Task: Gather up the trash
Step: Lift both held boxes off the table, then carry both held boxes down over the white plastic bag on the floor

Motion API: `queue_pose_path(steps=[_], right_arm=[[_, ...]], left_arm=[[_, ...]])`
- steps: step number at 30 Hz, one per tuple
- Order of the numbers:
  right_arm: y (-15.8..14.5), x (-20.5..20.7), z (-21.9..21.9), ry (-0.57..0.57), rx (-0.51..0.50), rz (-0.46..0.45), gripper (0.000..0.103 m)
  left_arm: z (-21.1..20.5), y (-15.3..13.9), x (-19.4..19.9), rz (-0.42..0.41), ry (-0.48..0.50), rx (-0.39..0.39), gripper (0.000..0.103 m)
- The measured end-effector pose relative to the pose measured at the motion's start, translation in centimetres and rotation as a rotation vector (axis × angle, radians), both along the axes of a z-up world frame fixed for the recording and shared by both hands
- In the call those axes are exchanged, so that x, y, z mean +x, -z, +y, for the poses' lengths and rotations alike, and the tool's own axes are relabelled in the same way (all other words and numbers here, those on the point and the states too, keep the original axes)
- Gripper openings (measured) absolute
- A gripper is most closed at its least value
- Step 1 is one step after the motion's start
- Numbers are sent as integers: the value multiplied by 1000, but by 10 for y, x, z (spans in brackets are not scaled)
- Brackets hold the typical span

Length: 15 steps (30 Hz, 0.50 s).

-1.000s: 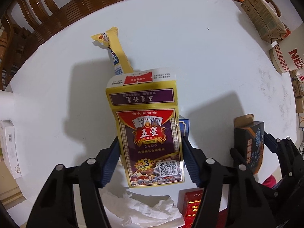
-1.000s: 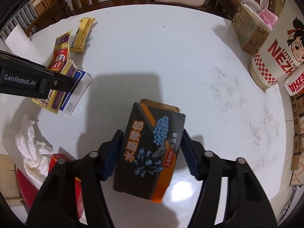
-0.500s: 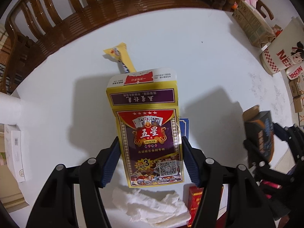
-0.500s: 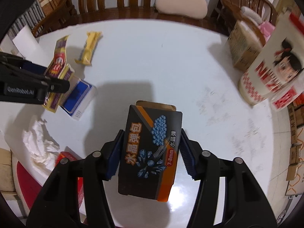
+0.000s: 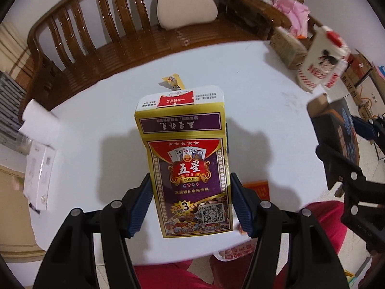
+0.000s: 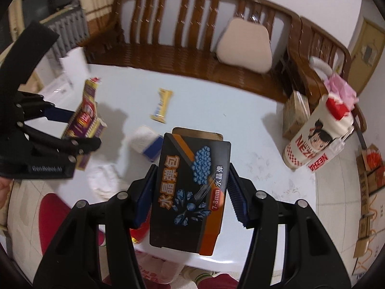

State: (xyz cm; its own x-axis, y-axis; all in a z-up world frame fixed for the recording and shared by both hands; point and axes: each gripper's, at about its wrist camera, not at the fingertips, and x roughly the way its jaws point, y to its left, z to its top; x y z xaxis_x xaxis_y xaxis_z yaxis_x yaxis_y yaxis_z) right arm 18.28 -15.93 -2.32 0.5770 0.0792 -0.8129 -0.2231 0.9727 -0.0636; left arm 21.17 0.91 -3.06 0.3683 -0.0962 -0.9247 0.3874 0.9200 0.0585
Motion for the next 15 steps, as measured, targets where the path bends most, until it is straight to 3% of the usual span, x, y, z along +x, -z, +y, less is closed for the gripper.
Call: queue_pose_path(steps=[7, 15], right_arm=[[-25, -55, 29, -78, -12, -54, 56], [-21, -103, 46, -123, -13, -60, 56]], left_arm=[[15, -13, -66, -72, 26, -6, 61], [27, 5, -119, -72, 37, -33, 61]])
